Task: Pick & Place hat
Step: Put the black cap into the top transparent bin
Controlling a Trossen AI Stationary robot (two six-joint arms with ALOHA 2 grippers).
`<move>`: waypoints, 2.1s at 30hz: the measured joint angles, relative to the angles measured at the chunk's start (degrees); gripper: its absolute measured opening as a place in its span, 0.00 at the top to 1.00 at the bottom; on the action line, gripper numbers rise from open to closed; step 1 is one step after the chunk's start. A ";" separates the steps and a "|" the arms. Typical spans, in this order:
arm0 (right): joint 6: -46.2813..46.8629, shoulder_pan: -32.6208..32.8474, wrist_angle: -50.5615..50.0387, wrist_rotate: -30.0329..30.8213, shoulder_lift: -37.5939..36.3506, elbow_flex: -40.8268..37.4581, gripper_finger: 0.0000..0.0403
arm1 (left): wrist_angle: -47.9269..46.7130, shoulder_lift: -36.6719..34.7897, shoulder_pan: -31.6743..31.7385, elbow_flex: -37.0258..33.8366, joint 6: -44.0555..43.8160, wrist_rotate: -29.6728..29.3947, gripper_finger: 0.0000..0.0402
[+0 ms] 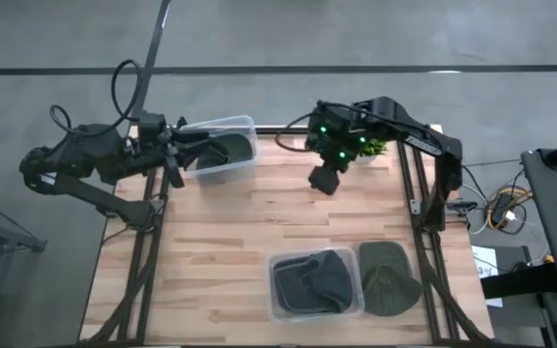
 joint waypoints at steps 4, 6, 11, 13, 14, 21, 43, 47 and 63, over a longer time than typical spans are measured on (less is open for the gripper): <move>-0.31 2.65 0.47 0.08 -2.70 -4.33 0.48 | -0.01 0.23 0.00 0.00 0.00 0.00 0.68; -1.47 4.33 2.52 0.86 -4.19 -7.63 0.48 | 0.00 0.24 0.00 0.00 0.00 0.00 0.68; -2.10 7.82 17.11 4.15 -9.25 -20.82 0.50 | 0.02 0.42 -0.04 0.00 0.79 0.00 0.68; -0.78 8.51 22.91 4.38 -11.15 -26.18 0.51 | 0.02 0.48 -0.04 0.00 0.79 0.00 0.68; -0.09 8.72 24.82 4.45 -12.30 -28.64 0.52 | 0.02 0.48 -0.04 0.00 0.76 0.00 0.68; 6.95 9.62 27.50 7.25 -23.57 -45.04 0.55 | 0.02 0.48 -0.04 0.00 0.70 0.00 0.68; 48.75 12.78 26.19 2.09 -60.32 -88.92 0.56 | 0.02 0.90 0.02 0.00 0.83 0.02 0.68; 52.83 13.39 24.20 2.34 -60.90 -90.78 0.56 | 0.06 0.97 0.02 0.00 0.74 0.01 0.68; 49.45 17.49 21.41 -9.16 -51.97 -90.52 0.56 | 0.31 2.16 0.00 0.00 0.66 0.02 0.68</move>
